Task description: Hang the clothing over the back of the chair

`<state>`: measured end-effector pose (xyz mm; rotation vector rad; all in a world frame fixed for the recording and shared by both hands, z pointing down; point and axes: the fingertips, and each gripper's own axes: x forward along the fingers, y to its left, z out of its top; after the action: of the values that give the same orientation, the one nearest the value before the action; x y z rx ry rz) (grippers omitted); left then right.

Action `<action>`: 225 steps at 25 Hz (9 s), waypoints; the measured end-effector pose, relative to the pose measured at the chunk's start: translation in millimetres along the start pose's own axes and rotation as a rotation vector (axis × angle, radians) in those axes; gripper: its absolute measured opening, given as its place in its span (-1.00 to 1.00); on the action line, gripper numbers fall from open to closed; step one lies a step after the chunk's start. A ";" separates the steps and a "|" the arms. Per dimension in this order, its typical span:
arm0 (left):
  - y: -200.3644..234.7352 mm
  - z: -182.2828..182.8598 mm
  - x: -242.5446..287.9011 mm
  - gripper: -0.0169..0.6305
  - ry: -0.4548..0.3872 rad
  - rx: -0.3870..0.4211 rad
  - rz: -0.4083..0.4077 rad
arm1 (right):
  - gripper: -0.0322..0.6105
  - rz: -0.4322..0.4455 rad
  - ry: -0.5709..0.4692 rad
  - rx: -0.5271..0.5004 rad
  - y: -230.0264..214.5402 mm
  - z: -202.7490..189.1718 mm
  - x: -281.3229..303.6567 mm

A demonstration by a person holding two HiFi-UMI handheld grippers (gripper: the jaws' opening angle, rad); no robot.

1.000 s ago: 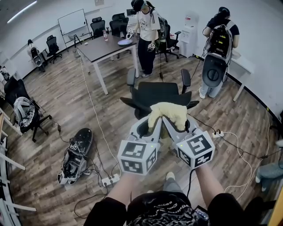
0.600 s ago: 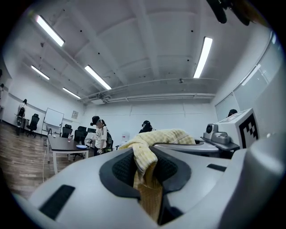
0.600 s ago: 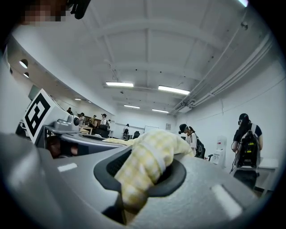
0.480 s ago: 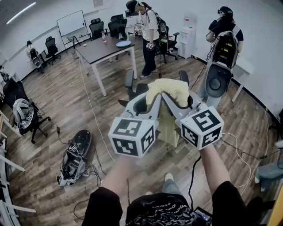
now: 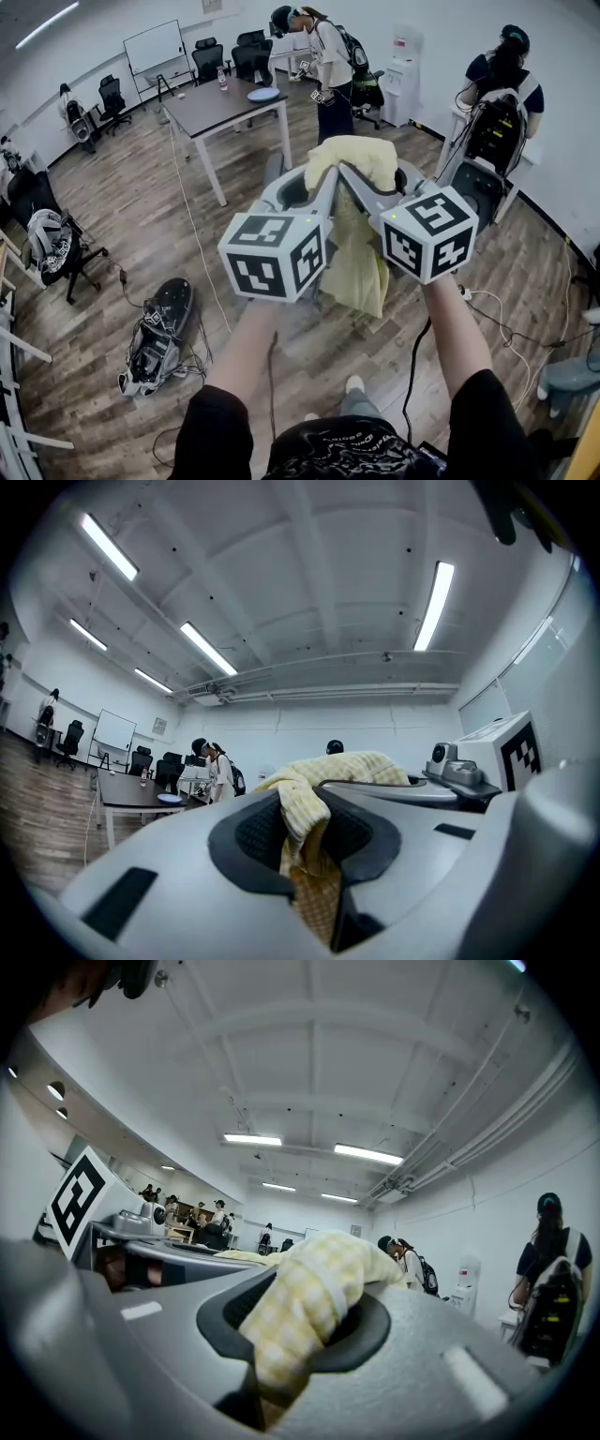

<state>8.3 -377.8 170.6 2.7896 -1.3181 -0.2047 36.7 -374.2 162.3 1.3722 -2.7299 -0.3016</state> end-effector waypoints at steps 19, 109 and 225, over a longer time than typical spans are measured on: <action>31.1 59.0 107.9 -0.72 -0.076 0.003 0.031 | -0.65 -0.030 -0.096 -0.021 -101.4 44.7 58.5; -35.0 -92.7 -100.2 -0.72 0.159 -0.055 -0.088 | -0.65 0.086 0.190 0.215 98.6 -75.8 -71.7; -23.7 -306.0 -160.4 -0.18 0.357 -0.312 0.130 | 0.40 -0.207 0.385 0.442 127.8 -302.5 -145.2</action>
<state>-31.3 -242.5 487.0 2.3371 -1.2489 0.0853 68.8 -226.7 488.1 1.6078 -2.4162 0.5358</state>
